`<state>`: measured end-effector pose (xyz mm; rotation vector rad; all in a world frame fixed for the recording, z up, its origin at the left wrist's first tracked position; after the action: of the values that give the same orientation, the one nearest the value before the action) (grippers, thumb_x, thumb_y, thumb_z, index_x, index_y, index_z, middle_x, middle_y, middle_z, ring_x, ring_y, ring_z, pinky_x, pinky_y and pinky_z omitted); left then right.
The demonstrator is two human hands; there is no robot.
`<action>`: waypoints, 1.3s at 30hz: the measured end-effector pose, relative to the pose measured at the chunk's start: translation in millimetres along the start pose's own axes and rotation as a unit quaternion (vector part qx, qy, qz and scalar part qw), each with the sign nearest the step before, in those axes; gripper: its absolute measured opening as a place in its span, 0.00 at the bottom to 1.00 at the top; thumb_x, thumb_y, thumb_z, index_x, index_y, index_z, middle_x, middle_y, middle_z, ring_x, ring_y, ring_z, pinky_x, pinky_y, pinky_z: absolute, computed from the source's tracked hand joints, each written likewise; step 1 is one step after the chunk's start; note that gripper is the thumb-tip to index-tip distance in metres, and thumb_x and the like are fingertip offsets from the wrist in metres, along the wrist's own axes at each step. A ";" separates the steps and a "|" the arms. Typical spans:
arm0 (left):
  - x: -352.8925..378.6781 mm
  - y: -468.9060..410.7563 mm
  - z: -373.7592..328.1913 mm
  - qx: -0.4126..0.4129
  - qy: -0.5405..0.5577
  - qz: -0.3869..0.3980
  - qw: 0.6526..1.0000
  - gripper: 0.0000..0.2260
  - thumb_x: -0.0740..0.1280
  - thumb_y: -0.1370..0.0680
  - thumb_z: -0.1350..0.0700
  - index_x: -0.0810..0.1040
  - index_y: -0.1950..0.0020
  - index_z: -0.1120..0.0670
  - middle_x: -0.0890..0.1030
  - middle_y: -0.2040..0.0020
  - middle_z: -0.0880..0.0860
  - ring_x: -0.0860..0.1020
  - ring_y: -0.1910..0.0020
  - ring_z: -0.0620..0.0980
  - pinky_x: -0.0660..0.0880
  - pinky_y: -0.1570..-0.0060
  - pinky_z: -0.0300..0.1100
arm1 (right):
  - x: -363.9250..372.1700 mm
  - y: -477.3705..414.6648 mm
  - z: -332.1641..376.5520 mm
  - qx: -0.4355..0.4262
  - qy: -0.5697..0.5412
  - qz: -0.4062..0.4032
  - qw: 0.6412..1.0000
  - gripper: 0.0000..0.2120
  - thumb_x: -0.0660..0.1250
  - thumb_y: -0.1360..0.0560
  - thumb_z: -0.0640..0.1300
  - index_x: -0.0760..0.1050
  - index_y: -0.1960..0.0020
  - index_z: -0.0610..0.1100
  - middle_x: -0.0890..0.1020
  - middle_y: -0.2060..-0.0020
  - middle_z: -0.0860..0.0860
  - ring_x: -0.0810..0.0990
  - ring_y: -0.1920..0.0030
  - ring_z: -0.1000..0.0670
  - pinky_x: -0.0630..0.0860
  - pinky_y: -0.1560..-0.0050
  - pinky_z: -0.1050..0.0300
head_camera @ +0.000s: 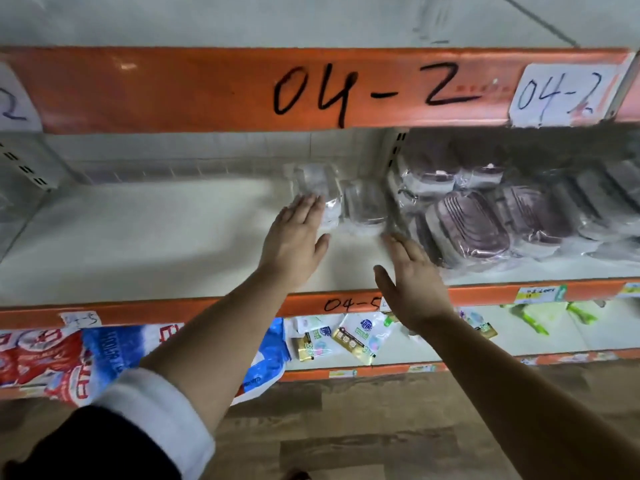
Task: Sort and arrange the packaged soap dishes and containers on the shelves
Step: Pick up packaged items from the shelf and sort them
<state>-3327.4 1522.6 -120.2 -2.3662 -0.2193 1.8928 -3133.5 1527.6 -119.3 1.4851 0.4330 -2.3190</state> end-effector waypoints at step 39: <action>-23.6 73.3 32.9 -0.077 0.084 -0.165 0.980 0.22 0.65 0.32 0.46 0.81 0.45 0.59 0.76 0.42 0.61 0.74 0.49 0.64 0.73 0.47 0.50 | 36.1 -8.8 15.9 0.089 0.094 -0.089 0.988 0.20 0.69 0.27 0.54 0.72 0.42 0.42 0.73 0.45 0.41 0.71 0.48 0.37 0.68 0.48 0.43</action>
<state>-3361.0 1445.9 -117.3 -2.3839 -0.7171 1.5678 -3164.3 1523.9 -145.3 1.8300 0.4334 -2.4155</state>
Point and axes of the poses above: each hand's wrist, its own y-axis away from the middle knuckle, its own x-axis out of the palm, z = x × y, the point moved 5 cm from there along -y, towards the middle knuckle
